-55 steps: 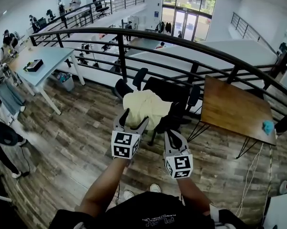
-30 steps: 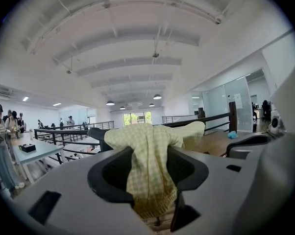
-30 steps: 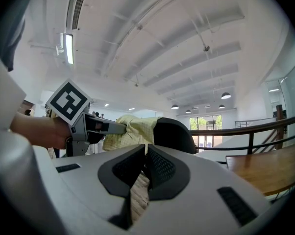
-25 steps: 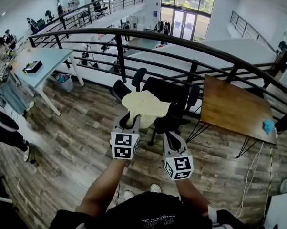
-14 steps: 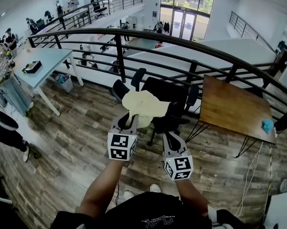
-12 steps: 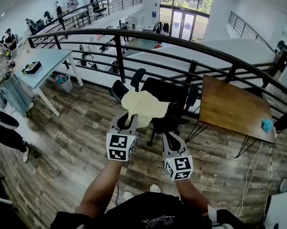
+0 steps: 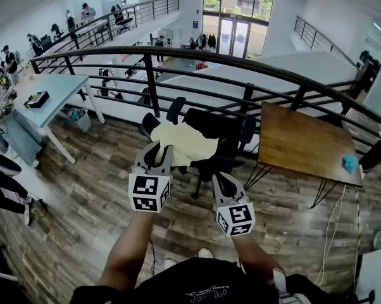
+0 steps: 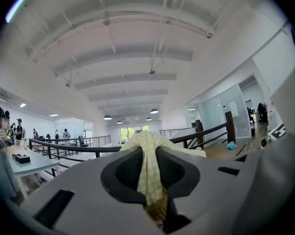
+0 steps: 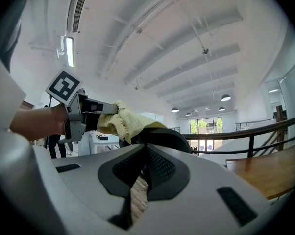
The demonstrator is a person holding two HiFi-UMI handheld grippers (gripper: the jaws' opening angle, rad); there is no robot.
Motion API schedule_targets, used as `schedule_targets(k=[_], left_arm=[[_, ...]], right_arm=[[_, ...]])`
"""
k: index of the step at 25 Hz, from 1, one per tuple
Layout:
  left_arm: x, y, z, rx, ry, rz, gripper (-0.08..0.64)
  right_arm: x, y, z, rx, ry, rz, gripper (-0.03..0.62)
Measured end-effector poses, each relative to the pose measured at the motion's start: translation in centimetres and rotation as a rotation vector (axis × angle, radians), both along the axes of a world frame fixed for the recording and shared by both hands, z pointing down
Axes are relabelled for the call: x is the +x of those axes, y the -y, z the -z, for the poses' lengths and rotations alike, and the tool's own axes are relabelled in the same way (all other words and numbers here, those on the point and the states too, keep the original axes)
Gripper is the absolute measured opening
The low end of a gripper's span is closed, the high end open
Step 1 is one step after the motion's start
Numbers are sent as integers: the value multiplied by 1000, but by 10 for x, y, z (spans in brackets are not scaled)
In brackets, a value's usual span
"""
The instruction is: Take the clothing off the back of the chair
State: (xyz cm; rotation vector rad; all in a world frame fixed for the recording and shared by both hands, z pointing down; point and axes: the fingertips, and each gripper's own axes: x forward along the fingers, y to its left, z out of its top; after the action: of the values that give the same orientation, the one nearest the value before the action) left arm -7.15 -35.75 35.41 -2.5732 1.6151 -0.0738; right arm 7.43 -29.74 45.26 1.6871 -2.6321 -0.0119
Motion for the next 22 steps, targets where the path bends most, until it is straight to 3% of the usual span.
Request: schedule_targets(k=[8,22], left_arm=[[-9,-5,41,77,-40,6,72],[-27,-25,94,206,-36,37,72]], right_arm=[[-6,1,22,49,5,19,23],[-18,-1,44,100,-17,36,23]])
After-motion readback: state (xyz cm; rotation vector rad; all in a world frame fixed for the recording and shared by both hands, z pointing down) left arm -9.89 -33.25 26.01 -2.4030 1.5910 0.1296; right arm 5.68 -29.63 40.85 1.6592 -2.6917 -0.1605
